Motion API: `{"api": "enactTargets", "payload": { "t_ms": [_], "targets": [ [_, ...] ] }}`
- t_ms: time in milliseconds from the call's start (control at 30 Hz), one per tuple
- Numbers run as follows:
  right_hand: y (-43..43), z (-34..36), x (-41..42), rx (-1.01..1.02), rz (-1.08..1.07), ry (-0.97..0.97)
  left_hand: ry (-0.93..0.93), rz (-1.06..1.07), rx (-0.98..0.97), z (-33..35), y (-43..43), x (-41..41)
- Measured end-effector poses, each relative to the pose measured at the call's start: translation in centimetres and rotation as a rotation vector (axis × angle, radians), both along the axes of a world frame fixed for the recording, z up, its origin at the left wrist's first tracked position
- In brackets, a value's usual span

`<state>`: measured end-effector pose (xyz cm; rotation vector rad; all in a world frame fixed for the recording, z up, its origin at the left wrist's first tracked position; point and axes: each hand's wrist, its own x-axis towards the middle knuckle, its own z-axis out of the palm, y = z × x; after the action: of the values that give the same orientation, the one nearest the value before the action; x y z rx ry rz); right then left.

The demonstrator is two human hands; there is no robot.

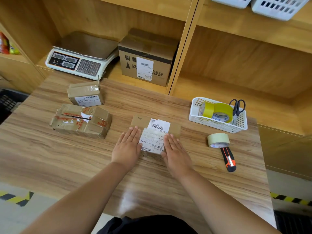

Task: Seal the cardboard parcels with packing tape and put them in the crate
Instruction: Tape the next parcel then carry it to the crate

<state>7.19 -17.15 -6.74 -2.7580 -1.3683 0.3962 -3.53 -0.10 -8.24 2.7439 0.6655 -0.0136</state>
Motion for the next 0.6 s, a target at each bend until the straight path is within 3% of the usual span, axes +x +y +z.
{"api": "enactTargets", "payload": {
  "t_ms": [100,300,600],
  "targets": [
    [-0.2,-0.1,-0.2,0.118,-0.127,-0.011,0.005,0.159,-0.193,0.3,0.1,0.2],
    [0.2,-0.4,-0.4,0.311,-0.364,0.235,-0.058,0.453,-0.647,1.7,1.1,1.2],
    [1.7,-0.4,0.3,0.516,-0.863,0.632,-0.060,0.533,-1.140,0.3,3.9,1.3]
  ]
}}
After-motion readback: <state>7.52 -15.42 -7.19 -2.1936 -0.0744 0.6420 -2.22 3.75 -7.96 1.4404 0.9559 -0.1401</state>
